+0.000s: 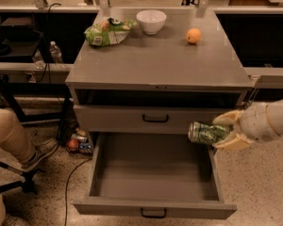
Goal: Pick green can from middle drawer and place on counter
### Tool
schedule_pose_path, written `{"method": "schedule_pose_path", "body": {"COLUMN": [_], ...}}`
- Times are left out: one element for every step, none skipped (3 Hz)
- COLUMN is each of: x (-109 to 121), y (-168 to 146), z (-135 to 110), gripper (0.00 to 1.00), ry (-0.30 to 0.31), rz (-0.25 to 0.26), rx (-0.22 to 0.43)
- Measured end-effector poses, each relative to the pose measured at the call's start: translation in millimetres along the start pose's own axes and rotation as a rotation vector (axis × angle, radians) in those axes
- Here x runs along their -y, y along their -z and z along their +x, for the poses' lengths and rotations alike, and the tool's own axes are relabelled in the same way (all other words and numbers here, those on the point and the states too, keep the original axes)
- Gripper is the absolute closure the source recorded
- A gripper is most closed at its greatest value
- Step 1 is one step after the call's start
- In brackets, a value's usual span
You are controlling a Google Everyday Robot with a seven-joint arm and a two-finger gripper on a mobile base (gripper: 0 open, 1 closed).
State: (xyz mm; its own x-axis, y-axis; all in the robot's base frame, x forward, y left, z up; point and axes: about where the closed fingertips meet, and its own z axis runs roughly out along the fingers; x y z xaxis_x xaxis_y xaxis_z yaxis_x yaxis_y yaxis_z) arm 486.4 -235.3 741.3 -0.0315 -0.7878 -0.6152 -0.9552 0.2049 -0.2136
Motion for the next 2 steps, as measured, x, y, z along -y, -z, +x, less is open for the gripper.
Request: {"method": "schedule_pose_path", "body": {"x": [13,36], "y": [32,53], "z": [-19,-38], "gripper": [1.00,1.00], "ry": [-0.026,-0.064], "rz": [0.053,0.096], "rx": [-0.046,-0.057]}}
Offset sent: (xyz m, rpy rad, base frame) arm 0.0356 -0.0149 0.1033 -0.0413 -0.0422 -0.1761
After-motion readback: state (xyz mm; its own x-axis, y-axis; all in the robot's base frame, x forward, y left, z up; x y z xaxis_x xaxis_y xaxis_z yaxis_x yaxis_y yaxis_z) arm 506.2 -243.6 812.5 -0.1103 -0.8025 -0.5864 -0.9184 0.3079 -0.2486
